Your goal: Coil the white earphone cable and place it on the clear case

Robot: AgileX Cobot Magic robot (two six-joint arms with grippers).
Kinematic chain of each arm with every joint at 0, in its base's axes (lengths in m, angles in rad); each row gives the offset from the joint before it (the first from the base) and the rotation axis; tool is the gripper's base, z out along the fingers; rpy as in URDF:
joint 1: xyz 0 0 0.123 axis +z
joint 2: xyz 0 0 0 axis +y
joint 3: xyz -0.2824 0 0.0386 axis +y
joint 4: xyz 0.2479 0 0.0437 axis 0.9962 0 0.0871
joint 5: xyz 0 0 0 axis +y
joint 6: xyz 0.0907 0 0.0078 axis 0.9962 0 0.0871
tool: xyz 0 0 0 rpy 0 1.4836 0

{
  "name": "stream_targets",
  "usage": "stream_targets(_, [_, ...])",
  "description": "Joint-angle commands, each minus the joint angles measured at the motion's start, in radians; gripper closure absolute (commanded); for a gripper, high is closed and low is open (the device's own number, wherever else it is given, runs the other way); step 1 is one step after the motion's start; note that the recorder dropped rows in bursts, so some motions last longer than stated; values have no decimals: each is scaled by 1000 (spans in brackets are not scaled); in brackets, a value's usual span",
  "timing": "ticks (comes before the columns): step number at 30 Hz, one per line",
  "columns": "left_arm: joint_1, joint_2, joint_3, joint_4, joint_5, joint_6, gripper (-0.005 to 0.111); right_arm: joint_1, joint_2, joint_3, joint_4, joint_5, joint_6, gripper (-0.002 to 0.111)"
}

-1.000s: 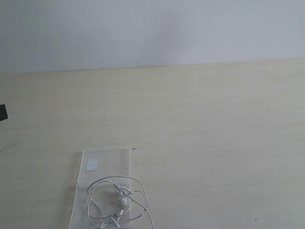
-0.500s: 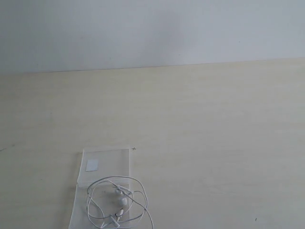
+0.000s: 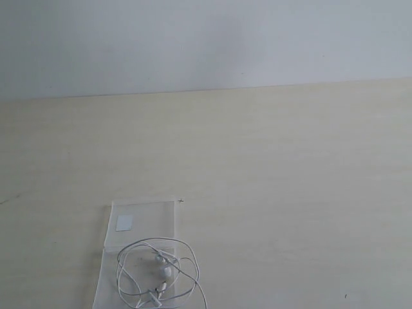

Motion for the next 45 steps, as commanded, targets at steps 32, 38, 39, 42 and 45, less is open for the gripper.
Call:
stream_targets(32, [7,-7,31,-1803,557,2186,107,-4,-6,4,-4,-6,-2,108])
stream_targets(38, [7,-7,31,-1865,574,2017,107,-4,-6,4,-1,-6,-2,108])
stream_targets(39, [7,-7,31,-1856,573,1988,107,-4,-6,4,-1,-6,-2,108])
stream_targets(42, [7,-7,31,-1788,573,1983,107,-4,-6,4,-1,-6,-2,108])
stream_targets(45, [7,-7,31,-1758,573,1987,107,-4,-6,4,-1,-6,-2,108])
